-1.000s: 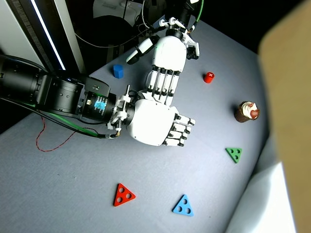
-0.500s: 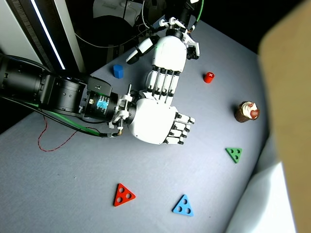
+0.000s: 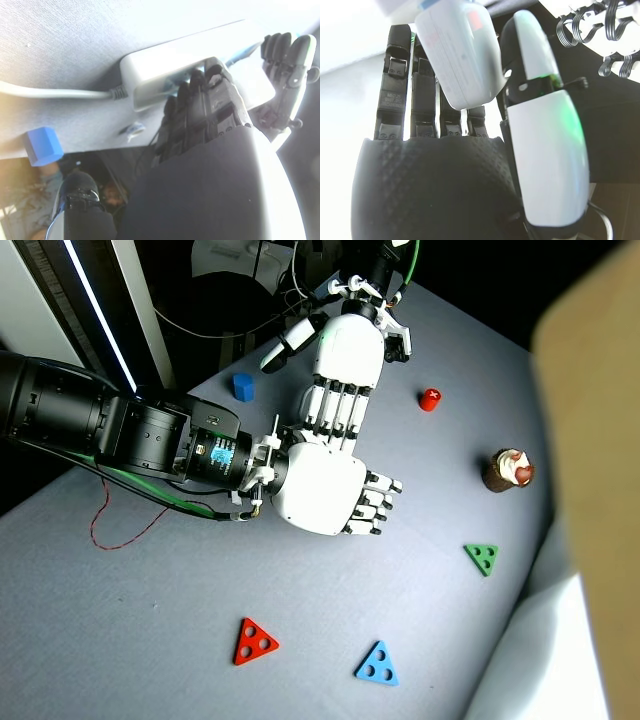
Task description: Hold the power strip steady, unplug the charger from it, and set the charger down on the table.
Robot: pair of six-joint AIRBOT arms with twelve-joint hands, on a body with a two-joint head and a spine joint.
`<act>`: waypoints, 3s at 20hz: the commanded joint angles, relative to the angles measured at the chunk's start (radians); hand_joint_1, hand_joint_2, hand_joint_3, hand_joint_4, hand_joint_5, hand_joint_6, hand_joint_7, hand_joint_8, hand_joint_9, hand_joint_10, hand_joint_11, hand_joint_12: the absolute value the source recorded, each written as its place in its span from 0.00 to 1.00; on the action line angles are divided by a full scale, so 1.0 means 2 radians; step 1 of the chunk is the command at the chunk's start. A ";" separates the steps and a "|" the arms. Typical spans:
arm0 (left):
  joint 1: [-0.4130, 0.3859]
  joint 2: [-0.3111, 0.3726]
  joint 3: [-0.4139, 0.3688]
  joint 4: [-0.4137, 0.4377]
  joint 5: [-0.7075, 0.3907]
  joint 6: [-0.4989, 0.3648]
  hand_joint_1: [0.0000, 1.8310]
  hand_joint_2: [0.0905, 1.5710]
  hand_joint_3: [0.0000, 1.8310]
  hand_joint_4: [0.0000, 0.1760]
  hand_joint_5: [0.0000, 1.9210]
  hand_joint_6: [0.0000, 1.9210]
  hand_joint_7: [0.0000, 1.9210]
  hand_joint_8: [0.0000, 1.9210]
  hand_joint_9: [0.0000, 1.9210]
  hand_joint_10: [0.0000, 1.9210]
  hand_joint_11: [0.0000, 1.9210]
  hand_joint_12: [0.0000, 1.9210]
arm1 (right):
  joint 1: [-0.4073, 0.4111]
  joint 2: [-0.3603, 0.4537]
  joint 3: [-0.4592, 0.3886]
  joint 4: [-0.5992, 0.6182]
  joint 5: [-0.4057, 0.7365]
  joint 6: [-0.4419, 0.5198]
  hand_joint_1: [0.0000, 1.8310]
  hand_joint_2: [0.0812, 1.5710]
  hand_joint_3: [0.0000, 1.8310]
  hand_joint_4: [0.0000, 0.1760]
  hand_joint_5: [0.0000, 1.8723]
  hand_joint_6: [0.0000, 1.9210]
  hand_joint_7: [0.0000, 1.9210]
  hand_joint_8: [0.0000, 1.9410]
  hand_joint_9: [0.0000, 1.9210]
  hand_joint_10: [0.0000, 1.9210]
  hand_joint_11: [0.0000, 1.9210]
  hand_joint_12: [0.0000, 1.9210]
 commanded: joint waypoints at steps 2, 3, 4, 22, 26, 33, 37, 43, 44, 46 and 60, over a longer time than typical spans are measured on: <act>-0.004 -0.003 0.001 -0.011 -0.021 -0.002 0.00 0.58 0.00 0.00 0.04 0.00 0.06 0.00 0.05 0.00 0.06 0.02 | 0.001 0.005 0.005 -0.006 0.049 0.004 0.59 0.70 0.00 0.00 0.25 0.00 0.26 0.00 0.27 0.00 0.19 0.24; -0.004 -0.003 0.002 -0.011 -0.021 -0.002 0.00 0.58 0.00 0.00 0.04 0.00 0.05 0.00 0.05 0.00 0.06 0.02 | 0.001 0.005 0.006 -0.006 0.048 0.004 0.59 0.70 0.00 0.00 0.24 0.00 0.26 0.00 0.27 0.00 0.19 0.24; -0.005 -0.003 0.002 -0.011 -0.021 -0.002 0.00 0.58 0.00 0.00 0.03 0.00 0.05 0.00 0.05 0.00 0.06 0.02 | 0.001 0.005 0.007 -0.008 0.048 0.004 0.60 0.69 0.00 0.00 0.24 0.00 0.27 0.00 0.27 0.00 0.20 0.24; -0.005 -0.004 0.001 -0.011 -0.021 -0.003 0.00 0.57 0.00 0.00 0.02 0.00 0.04 0.00 0.04 0.00 0.06 0.02 | 0.005 0.023 -0.008 -0.042 0.056 0.004 0.76 0.67 0.00 0.00 0.50 0.53 0.57 0.36 0.52 0.55 0.48 0.40; -0.003 -0.005 0.001 -0.011 -0.021 -0.003 0.00 0.58 0.00 0.00 0.03 0.00 0.05 0.00 0.05 0.00 0.07 0.02 | 0.009 0.029 -0.012 -0.061 0.060 0.004 0.76 0.67 0.00 0.00 0.52 0.50 0.55 0.40 0.53 0.54 0.49 0.39; -0.002 -0.005 0.003 -0.009 -0.020 -0.004 0.00 0.58 0.00 0.00 0.04 0.00 0.06 0.00 0.05 0.00 0.07 0.02 | 0.019 0.036 -0.015 -0.078 0.065 0.004 0.76 0.67 0.00 0.00 0.51 0.51 0.56 0.38 0.54 0.53 0.51 0.36; 0.000 -0.006 0.003 -0.009 -0.021 -0.004 0.00 0.58 0.00 0.00 0.03 0.00 0.04 0.00 0.04 0.00 0.05 0.01 | 0.024 0.039 -0.014 -0.087 0.069 0.004 0.76 0.67 0.00 0.00 0.50 0.52 0.55 0.40 0.54 0.53 0.51 0.36; 0.008 -0.012 0.004 -0.009 -0.022 -0.010 0.00 0.57 0.00 0.00 0.03 0.00 0.04 0.00 0.04 0.00 0.05 0.01 | 0.025 0.037 -0.014 -0.092 0.070 0.004 0.76 0.67 0.00 0.00 0.51 0.51 0.55 0.40 0.54 0.54 0.51 0.36; 0.009 -0.013 0.004 -0.003 -0.022 -0.015 0.00 0.57 0.00 0.00 0.03 0.00 0.05 0.00 0.04 0.00 0.05 0.01 | 0.025 0.037 -0.014 -0.092 0.070 0.004 0.76 0.67 0.00 0.00 0.51 0.51 0.56 0.39 0.54 0.53 0.51 0.36; 0.010 -0.016 0.005 0.020 -0.021 -0.036 0.00 0.58 0.00 0.00 0.03 0.00 0.05 0.00 0.05 0.00 0.06 0.01 | 0.025 0.037 -0.014 -0.092 0.070 0.004 0.76 0.67 0.00 0.00 0.50 0.52 0.56 0.38 0.54 0.53 0.52 0.36; 0.007 -0.024 0.016 0.094 -0.033 -0.101 0.00 0.58 0.00 0.00 0.03 0.00 0.06 0.00 0.05 0.00 0.06 0.01 | 0.025 0.042 -0.017 -0.092 0.071 0.005 0.76 0.67 0.00 0.00 0.51 0.51 0.55 0.39 0.53 0.55 0.50 0.36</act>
